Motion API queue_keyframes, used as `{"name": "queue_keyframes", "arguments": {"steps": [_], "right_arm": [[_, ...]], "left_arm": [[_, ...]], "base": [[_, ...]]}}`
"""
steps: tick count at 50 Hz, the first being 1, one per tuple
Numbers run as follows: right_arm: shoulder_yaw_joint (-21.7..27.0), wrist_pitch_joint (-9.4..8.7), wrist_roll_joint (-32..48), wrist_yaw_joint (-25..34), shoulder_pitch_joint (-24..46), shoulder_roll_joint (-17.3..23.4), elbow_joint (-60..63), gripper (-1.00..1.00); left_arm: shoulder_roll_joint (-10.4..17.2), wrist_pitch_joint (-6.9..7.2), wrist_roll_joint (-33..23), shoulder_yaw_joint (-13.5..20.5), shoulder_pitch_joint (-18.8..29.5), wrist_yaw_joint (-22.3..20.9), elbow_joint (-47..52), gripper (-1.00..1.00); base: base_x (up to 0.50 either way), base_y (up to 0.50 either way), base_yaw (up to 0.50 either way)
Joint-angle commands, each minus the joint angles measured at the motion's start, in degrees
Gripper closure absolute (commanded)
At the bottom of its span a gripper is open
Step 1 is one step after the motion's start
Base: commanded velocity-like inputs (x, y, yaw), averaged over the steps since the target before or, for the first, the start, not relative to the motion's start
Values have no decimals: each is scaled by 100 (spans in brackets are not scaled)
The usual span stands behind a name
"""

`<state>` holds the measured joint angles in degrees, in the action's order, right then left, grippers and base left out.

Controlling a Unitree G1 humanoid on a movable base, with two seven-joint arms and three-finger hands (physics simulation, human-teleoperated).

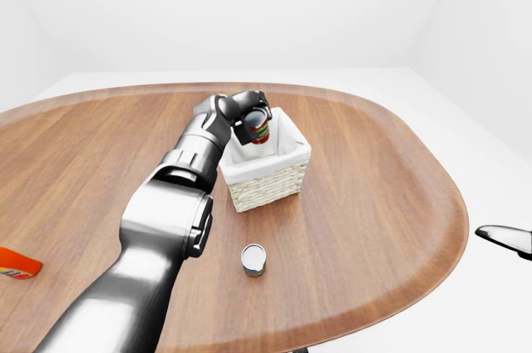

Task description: Pick up the tomato sauce, and put it in the basket.

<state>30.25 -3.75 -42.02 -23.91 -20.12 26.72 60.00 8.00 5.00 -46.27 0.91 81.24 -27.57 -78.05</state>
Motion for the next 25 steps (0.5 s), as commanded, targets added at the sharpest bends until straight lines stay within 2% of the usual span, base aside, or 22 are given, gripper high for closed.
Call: {"name": "queue_keyframes", "arguments": {"steps": [1,6,7,8,25], "right_arm": [[-15,-7,28,33,7,-38,0,-100],[-23,5,33,32,-2,-39,0,-100],[-28,10,37,31,-6,-36,0,-100],[-9,20,17,27,-20,-25,0,-100],[2,41,-17,-11,-37,21,0,-100]], "left_arm": [[9,0,41,78,-46,60,54,100],[15,0,36,71,-46,26,57,96],[14,0,38,72,-49,18,55,76],[15,0,37,68,-45,-32,57,-100],[21,0,12,57,-87,-163,58,-100]], "base": [[0,0,0],[0,0,0],[0,0,0],[0,0,0],[0,0,0]]}}
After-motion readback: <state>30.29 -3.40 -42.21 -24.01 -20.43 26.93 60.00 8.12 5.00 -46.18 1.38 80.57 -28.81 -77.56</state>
